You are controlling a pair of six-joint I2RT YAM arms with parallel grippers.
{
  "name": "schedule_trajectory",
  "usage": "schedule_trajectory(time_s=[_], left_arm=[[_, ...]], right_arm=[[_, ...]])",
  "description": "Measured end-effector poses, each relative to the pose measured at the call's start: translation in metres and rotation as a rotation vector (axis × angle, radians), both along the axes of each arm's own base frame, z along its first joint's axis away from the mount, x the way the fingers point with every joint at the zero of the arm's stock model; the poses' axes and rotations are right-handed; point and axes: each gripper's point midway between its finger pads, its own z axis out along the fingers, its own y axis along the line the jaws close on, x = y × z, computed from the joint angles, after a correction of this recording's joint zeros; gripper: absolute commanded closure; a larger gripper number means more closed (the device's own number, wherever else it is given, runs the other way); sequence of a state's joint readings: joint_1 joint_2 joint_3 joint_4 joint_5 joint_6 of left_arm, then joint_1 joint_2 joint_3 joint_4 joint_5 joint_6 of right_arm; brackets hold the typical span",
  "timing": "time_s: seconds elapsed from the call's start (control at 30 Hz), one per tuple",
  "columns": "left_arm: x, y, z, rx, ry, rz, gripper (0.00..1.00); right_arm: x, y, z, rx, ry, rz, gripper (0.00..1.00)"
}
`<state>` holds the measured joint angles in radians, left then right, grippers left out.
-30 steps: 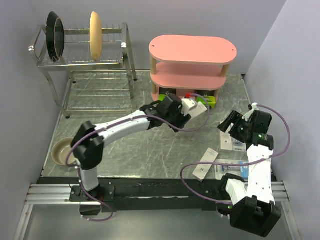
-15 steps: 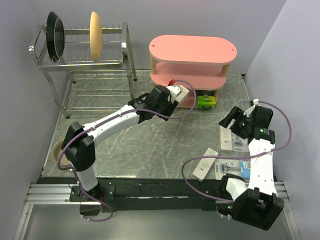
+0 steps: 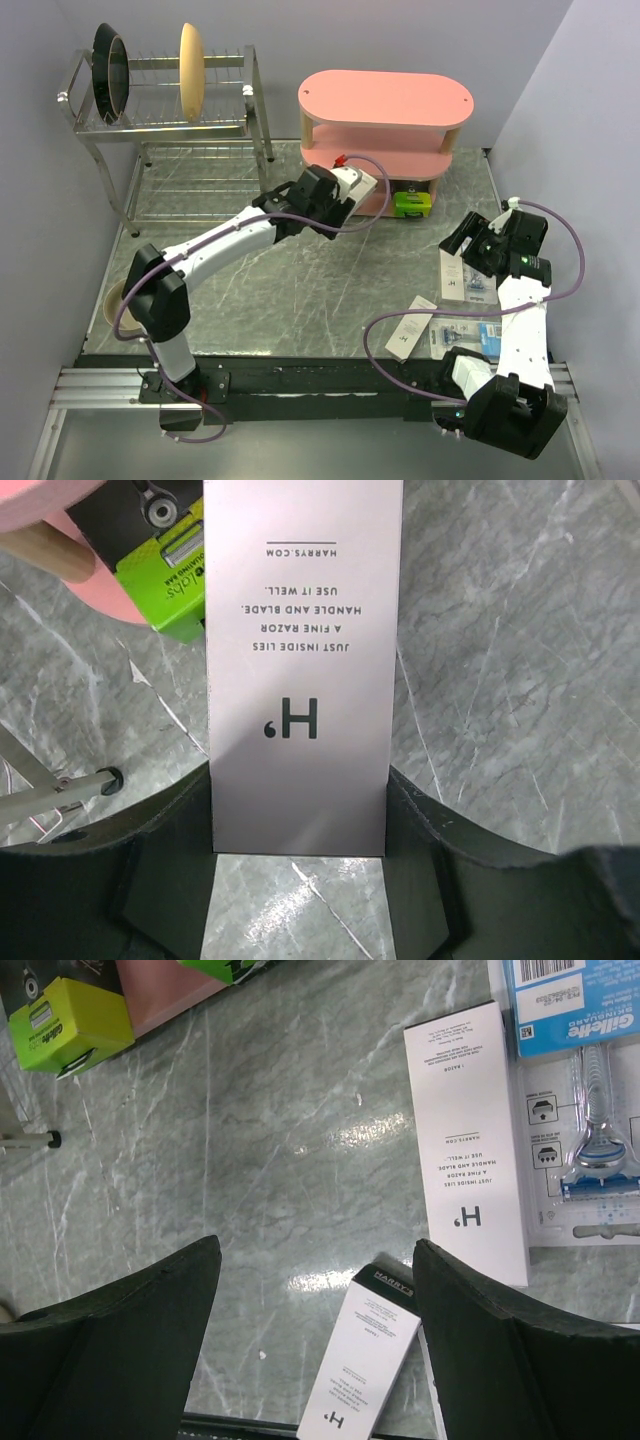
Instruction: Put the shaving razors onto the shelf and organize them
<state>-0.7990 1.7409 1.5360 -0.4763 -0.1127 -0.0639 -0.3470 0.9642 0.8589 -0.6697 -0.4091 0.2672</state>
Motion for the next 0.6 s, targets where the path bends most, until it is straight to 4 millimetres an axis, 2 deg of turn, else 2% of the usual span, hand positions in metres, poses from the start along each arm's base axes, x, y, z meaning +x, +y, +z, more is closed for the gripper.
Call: schedule_trajectory(time_s=[0.1, 0.17, 0.37, 0.43, 0.6], left_arm=[[-0.003, 0.007, 0.01, -0.02, -0.01, -0.006, 0.69], [-0.007, 0.015, 0.026, -0.039, -0.039, -0.011, 0.72], [-0.014, 0.024, 0.098, -0.156, -0.172, -0.02, 0.73], [-0.015, 0.023, 0.116, -0.19, -0.208, -0.029, 0.73], [-0.016, 0.022, 0.13, -0.204, -0.234, -0.047, 0.72]], right_arm=[[0.0, 0.0, 0.0, -0.001, 0.0, 0.0, 0.16], [0.0, 0.0, 0.0, -0.002, 0.0, 0.001, 0.16], [0.0, 0.0, -0.002, -0.001, 0.002, 0.002, 0.16], [-0.001, 0.0, -0.005, 0.001, 0.008, 0.002, 0.16], [-0.002, 0.001, -0.007, 0.003, 0.014, 0.002, 0.16]])
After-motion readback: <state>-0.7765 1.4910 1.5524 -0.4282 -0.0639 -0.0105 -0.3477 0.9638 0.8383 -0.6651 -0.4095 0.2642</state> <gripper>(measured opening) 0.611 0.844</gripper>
